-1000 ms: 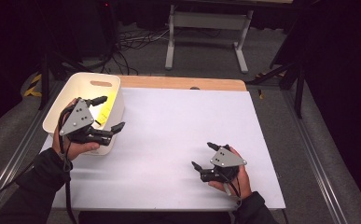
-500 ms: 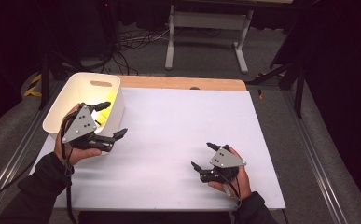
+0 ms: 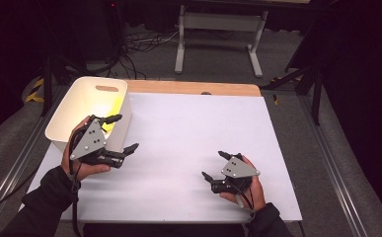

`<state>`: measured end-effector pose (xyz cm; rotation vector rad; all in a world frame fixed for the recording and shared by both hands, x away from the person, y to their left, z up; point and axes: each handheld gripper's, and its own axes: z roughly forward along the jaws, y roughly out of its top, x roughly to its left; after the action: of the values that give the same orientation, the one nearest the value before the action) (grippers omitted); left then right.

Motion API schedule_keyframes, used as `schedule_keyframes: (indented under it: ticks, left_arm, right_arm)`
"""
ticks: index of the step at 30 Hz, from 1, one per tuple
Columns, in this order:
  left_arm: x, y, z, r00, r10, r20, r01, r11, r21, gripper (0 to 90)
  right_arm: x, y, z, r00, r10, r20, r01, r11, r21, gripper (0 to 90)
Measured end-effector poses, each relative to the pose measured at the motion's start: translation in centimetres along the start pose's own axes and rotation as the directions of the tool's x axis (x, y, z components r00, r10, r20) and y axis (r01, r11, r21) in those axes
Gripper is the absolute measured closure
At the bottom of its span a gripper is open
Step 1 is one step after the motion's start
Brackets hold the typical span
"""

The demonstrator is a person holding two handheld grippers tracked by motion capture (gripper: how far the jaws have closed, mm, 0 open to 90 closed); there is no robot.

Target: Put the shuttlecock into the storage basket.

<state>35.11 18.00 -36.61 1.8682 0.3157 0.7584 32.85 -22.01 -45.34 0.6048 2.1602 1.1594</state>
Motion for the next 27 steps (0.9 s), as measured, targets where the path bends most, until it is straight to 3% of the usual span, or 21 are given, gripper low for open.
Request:
schedule_keyframes:
  ticks: [27]
  left_arm:
    - [-2.3,-1.6,0.7,0.9986,0.038,0.036,-0.039,0.9990,0.020,9.9]
  right_arm:
    - [0.2,0.1,0.0,1.0000,-0.004,0.000,0.004,1.000,-0.001,16.6]
